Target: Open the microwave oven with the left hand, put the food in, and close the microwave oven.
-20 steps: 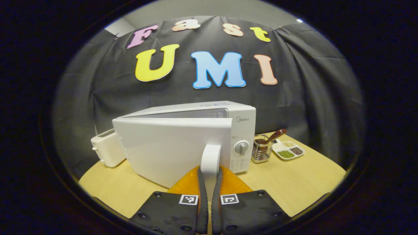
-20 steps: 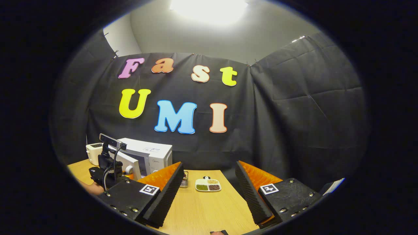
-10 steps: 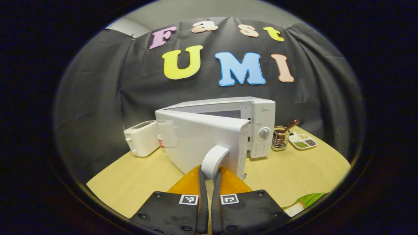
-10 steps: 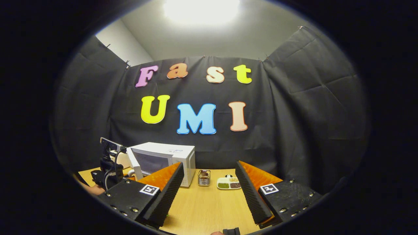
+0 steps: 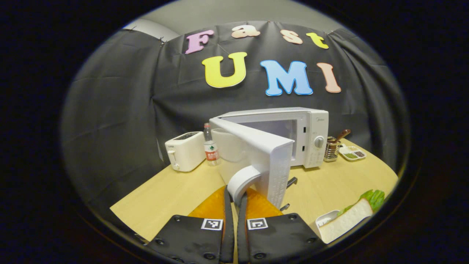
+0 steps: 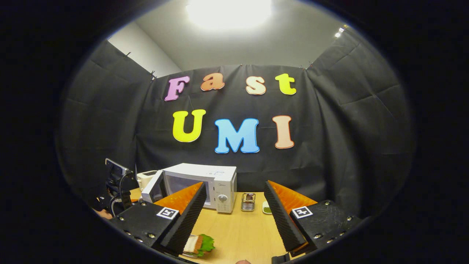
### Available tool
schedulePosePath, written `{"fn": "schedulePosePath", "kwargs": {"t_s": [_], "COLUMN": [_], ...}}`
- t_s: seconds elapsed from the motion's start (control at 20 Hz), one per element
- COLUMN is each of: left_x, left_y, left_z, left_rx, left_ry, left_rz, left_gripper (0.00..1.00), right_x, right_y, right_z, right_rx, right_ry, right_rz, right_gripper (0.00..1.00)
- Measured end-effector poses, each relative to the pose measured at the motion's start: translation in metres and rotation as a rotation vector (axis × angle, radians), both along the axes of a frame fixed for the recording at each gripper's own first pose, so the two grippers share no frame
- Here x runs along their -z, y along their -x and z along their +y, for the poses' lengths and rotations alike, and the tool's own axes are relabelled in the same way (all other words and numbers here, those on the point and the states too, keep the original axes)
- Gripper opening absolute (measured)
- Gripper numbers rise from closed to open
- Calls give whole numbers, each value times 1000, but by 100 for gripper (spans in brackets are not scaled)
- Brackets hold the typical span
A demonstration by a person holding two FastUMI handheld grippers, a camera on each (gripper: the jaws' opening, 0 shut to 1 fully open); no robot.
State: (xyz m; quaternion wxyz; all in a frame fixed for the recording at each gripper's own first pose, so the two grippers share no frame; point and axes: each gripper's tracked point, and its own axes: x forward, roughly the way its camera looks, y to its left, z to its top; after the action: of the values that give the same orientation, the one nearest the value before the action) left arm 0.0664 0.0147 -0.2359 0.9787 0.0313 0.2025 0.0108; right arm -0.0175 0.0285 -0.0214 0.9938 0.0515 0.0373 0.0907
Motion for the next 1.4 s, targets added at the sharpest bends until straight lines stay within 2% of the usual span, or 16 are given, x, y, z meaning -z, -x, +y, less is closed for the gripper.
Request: {"fn": "schedulePosePath", "kwargs": {"t_s": [0.15, 0.45, 0.8, 1.0, 1.1, 1.2, 1.35, 1.4], "left_x": [0, 1, 3, 5, 4, -1, -30, -39], "left_y": [5, 8, 10, 8, 15, 21, 43, 51], "left_z": [27, 60, 95, 110, 117, 120, 113, 110], "left_rx": [9, 94, 171, 195, 167, 127, 107, 102], "left_ry": [9, 33, 52, 69, 60, 63, 37, 26], "left_rz": [1, -8, -29, -20, -8, -5, -72, -84], "left_gripper": [10, 10, 10, 15, 20, 37, 87, 96], "right_x": [0, 1, 5, 9, 16, 22, 35, 42], "right_y": [2, 16, 23, 23, 18, 9, -6, -12], "right_z": [28, 84, 125, 136, 137, 131, 116, 110], "right_rx": [6, 16, 62, 62, 36, 11, -28, -41], "right_ry": [-5, 3, -4, 9, 13, 9, -10, -14], "right_rz": [7, 26, 46, 63, 84, 112, 164, 189], "right_gripper": [96, 96, 96, 96, 96, 96, 96, 96]}}
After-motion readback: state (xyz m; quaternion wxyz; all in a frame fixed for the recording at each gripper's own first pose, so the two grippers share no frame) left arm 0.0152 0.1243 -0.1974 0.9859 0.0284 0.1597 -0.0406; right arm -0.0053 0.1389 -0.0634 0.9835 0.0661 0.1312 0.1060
